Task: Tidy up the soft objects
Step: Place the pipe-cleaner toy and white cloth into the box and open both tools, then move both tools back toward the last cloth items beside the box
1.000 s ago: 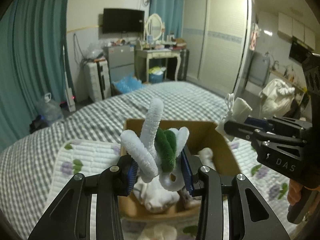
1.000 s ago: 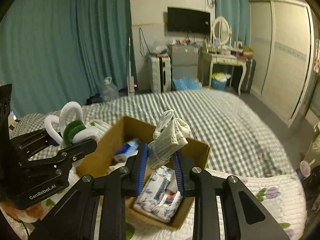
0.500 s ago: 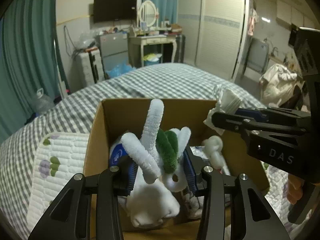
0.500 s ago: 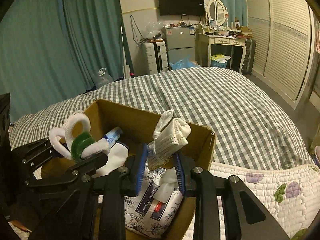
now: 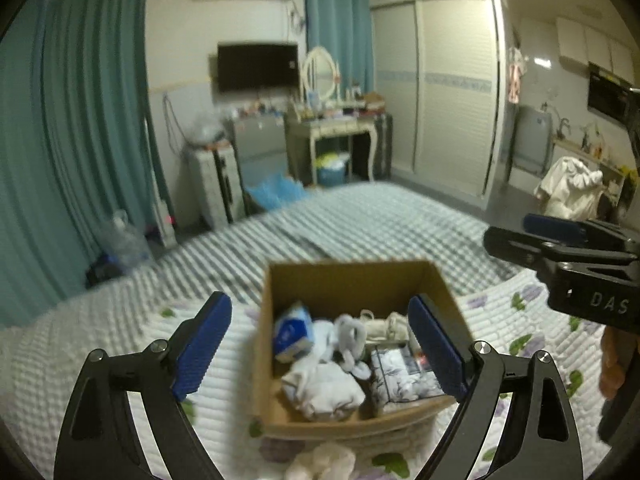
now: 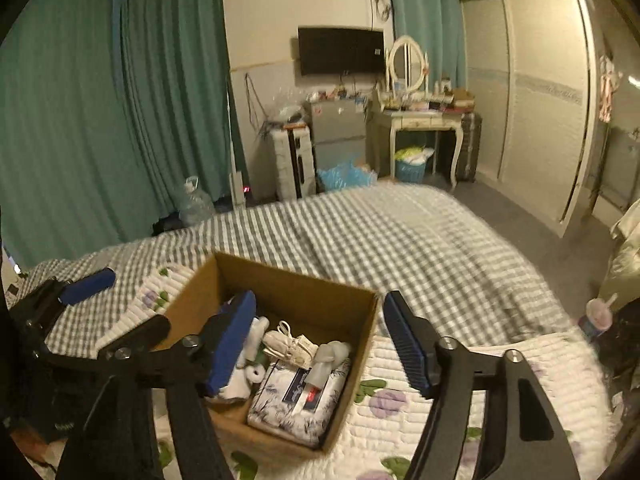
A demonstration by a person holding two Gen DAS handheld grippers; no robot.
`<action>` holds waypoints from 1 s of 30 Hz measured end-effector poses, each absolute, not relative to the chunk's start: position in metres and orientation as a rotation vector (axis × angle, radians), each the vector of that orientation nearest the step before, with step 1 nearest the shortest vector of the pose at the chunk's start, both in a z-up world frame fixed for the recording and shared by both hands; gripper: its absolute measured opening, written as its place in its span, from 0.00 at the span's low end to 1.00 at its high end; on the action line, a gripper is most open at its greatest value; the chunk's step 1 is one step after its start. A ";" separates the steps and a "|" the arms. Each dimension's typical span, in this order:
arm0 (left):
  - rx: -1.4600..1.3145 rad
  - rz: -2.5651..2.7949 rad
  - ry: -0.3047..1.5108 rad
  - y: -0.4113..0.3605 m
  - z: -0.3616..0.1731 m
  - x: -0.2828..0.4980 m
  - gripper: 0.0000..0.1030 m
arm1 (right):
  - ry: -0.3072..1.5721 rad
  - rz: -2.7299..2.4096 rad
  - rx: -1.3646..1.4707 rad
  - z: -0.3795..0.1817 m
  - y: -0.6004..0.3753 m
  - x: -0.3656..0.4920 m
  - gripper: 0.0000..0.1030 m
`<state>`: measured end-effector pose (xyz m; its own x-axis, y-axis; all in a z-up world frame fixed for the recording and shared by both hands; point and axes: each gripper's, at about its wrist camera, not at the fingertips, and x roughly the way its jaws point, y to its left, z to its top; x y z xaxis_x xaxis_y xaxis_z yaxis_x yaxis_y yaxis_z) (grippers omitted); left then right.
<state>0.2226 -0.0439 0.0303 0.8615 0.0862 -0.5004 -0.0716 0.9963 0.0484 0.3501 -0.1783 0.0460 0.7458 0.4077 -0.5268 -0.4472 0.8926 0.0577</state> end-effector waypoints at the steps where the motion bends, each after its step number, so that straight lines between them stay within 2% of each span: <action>1: 0.039 0.088 0.502 -0.045 0.042 0.211 0.89 | 0.542 0.462 -0.077 0.056 -0.182 0.339 0.69; 5: 0.044 0.086 0.404 -0.044 0.083 0.157 0.89 | 0.470 0.441 -0.074 0.102 -0.196 0.284 0.70; 8: 0.045 0.078 0.368 -0.041 0.104 0.125 0.94 | 0.444 0.477 -0.040 0.116 -0.203 0.243 0.78; 11: 0.045 0.063 0.327 -0.037 0.115 0.095 0.95 | 0.419 0.508 -0.084 0.119 -0.202 0.199 0.79; 13: 0.053 0.074 0.311 -0.036 0.116 0.080 0.95 | 0.388 0.501 -0.123 0.113 -0.205 0.172 0.86; 15: 0.062 0.093 0.293 -0.034 0.112 0.064 0.95 | 0.366 0.484 -0.123 0.102 -0.211 0.150 0.89; 20: 0.067 0.147 0.347 -0.024 0.082 0.052 0.95 | 0.385 0.506 -0.118 0.071 -0.212 0.132 0.90; 30: -0.073 0.194 0.554 0.012 -0.031 0.081 0.95 | 0.491 0.517 -0.113 -0.016 -0.180 0.159 0.90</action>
<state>0.0814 0.0123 -0.0312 0.8329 0.1632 -0.5288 -0.2025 0.9791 -0.0167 0.1592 -0.1798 -0.0162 0.7569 0.4467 -0.4770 -0.4996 0.8661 0.0184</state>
